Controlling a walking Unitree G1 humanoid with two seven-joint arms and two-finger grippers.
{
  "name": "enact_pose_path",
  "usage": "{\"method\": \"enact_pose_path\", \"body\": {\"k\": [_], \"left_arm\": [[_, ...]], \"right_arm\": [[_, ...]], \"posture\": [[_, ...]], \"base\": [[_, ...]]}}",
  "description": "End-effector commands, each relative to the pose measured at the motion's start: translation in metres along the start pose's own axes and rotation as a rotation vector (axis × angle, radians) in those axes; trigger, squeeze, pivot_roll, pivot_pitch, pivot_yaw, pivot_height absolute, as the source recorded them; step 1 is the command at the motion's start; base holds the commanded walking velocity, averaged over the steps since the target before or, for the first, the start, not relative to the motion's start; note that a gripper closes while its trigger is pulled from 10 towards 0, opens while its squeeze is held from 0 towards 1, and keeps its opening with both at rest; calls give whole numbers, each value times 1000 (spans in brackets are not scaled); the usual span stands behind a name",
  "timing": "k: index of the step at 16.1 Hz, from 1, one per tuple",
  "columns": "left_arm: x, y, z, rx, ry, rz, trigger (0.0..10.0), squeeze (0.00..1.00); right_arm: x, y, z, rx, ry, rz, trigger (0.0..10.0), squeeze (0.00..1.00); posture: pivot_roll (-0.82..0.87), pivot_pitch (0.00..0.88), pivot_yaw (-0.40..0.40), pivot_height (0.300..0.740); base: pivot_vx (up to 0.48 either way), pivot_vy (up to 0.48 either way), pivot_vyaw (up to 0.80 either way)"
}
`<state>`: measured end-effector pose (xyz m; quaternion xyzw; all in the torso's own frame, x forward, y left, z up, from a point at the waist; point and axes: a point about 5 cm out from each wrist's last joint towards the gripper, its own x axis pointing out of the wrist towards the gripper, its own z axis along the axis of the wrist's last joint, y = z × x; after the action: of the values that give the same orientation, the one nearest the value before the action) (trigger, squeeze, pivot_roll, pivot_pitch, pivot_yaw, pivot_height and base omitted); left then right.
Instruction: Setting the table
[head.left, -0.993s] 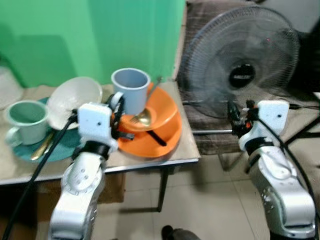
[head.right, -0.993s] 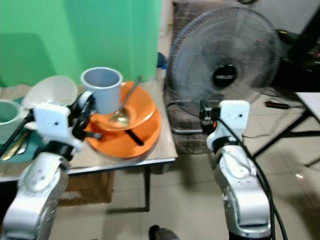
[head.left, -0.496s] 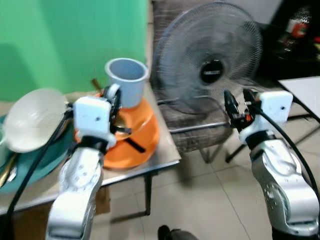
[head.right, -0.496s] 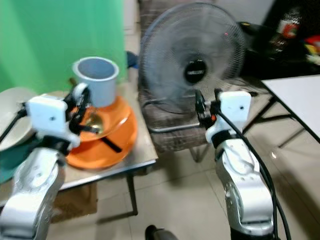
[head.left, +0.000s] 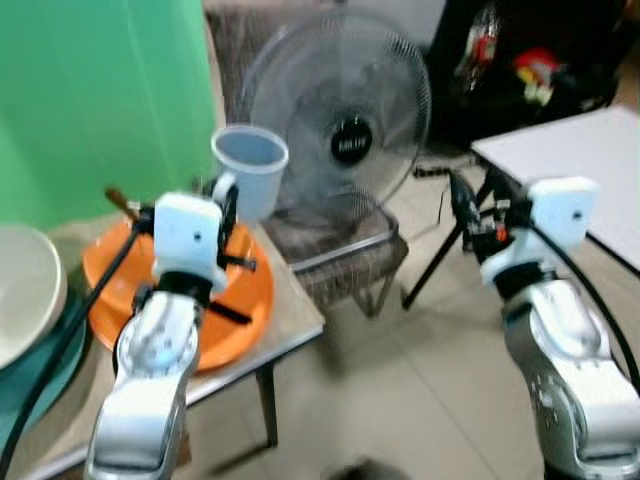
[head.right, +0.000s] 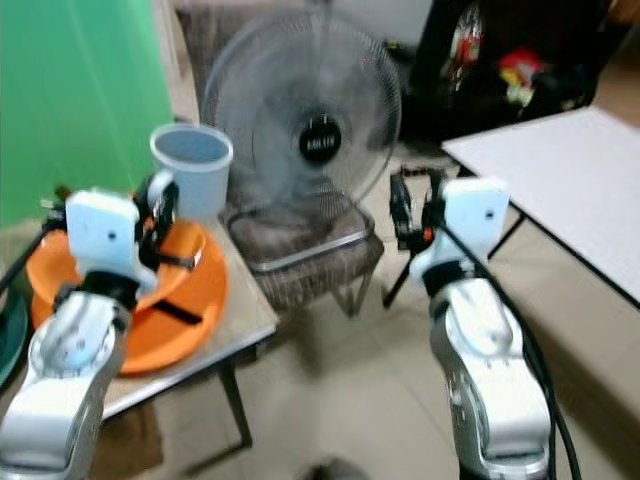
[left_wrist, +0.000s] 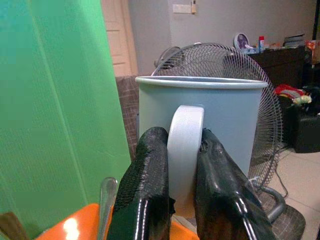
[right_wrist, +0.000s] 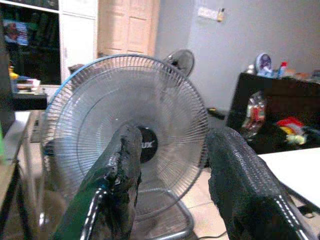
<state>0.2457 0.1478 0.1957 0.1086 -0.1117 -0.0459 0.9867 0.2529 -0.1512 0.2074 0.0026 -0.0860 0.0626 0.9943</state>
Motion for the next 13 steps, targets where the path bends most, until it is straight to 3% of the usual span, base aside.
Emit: {"method": "enact_pose_path", "body": {"k": [1,6,8,13], "left_arm": [[1,-2,2,-1,-5,-7,10000,0],[-2,-1,-1,-4,17,-23,10000,0],[-3,4,-6,-14,53,-1,10000,0],[-3,2,-13,-50,75,15,10000,0]], "right_arm": [[-3,-6,-5,-3,35,-21,10000,0],[-6,-4,-13,52,93,-52,10000,0],[-4,-12,-20,-39,105,-114,10000,0],[-4,-13,-16,-13,96,-127,10000,0]], "posture": [[60,0,-32,740],[63,0,-36,740],[62,0,-31,740],[61,0,-27,740]], "base": [[0,0,-800],[0,0,-720],[0,0,-675],[0,0,-793]]}}
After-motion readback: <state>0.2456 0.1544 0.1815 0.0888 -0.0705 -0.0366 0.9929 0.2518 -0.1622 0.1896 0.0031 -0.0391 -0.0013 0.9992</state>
